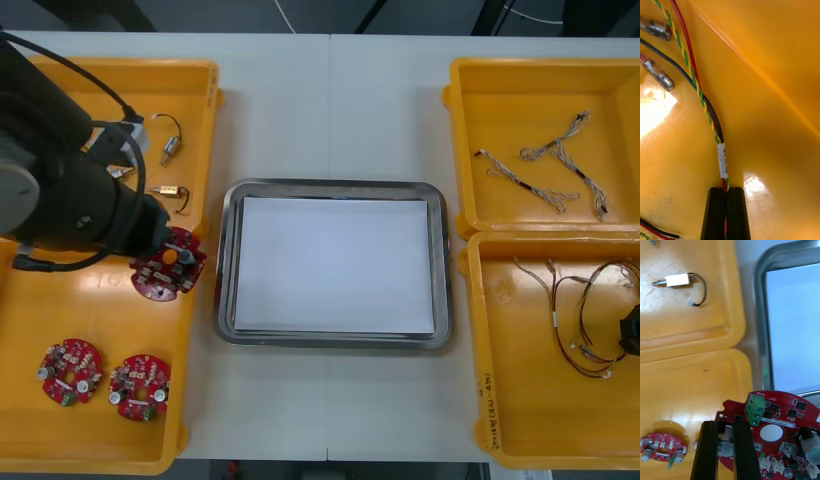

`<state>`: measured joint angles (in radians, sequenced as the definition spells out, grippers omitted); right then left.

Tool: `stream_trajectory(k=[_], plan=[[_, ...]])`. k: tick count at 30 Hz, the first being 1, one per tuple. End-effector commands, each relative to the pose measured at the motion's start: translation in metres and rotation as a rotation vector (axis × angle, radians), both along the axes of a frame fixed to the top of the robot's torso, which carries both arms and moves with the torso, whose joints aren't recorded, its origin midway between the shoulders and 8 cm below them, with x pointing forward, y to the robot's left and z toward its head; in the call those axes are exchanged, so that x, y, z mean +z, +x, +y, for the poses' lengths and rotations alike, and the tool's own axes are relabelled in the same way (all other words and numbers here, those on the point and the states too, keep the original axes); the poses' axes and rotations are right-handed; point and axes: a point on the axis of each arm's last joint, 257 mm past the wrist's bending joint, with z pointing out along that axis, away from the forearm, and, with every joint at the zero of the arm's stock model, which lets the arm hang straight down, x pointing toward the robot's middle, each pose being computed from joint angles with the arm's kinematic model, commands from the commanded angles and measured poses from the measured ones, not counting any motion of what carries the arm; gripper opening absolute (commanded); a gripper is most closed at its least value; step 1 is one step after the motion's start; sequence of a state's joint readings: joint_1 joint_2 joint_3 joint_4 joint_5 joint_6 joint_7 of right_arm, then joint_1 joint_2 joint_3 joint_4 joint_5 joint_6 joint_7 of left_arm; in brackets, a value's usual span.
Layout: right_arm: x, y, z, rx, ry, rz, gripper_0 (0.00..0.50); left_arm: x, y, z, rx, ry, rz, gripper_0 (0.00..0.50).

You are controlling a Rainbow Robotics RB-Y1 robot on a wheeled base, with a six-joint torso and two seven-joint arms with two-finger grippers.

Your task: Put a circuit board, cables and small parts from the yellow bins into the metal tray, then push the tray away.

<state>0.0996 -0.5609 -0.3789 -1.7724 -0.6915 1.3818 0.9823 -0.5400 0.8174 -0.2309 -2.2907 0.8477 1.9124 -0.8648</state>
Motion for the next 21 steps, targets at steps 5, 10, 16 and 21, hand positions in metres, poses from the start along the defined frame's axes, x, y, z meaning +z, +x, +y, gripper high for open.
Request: stream_trajectory(k=[5,10,16,21], plan=[[0.002,-0.014,0.005,-0.008,0.031,0.013,0.000,0.007,0.000,-0.069,-0.068,-0.022,-0.061,0.001],[0.026,-0.024,-0.002,0.006,-0.003,0.032,0.000,-0.013,-0.005,-0.082,-0.081,0.011,-0.043,0.000],[0.056,-0.037,-0.005,0.047,-0.060,0.059,0.000,-0.034,0.001,-0.092,-0.060,0.019,-0.037,0.002],[0.082,-0.047,-0.007,0.083,-0.116,0.079,0.000,-0.046,0.010,-0.102,-0.048,0.020,-0.033,0.002]])
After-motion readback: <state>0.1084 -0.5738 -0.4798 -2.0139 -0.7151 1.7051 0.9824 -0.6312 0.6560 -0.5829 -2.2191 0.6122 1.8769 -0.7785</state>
